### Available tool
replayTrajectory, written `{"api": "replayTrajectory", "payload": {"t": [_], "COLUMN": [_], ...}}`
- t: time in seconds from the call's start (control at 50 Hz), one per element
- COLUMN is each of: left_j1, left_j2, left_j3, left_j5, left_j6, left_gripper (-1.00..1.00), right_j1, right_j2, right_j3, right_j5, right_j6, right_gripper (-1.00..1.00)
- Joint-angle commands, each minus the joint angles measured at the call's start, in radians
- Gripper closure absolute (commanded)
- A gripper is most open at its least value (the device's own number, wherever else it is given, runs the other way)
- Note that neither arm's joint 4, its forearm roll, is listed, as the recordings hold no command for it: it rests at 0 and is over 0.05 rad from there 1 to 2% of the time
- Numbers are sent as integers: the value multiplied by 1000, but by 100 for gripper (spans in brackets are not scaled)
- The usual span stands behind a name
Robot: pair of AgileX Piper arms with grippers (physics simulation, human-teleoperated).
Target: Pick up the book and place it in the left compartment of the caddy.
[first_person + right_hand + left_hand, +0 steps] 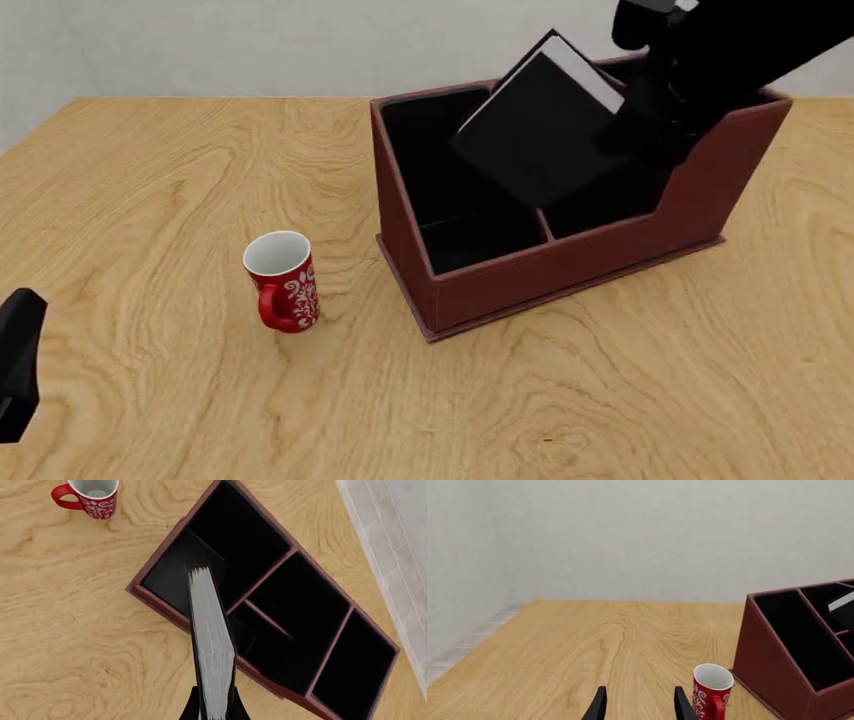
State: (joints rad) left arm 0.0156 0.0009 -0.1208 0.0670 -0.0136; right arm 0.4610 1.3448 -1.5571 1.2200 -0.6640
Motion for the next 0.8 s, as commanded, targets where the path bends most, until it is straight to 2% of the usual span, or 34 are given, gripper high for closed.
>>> {"api": "replayTrajectory", "payload": {"t": [0.02,0.14,0.8], "left_j1": [8,16,48], "left_j2": [0,0,6], "left_j3": [1,20,79], "left_j5": [-4,-16,-54], "left_j6": [-6,-8,-33], "left_gripper": [-100,-100,-100], "right_j1": [14,44,12], "right_j2": [48,102,249], "right_j3": [-58,-102,-161], "right_j5": [0,0,0], "right_j6": [29,63,67], "right_gripper": [100,100,100]}}
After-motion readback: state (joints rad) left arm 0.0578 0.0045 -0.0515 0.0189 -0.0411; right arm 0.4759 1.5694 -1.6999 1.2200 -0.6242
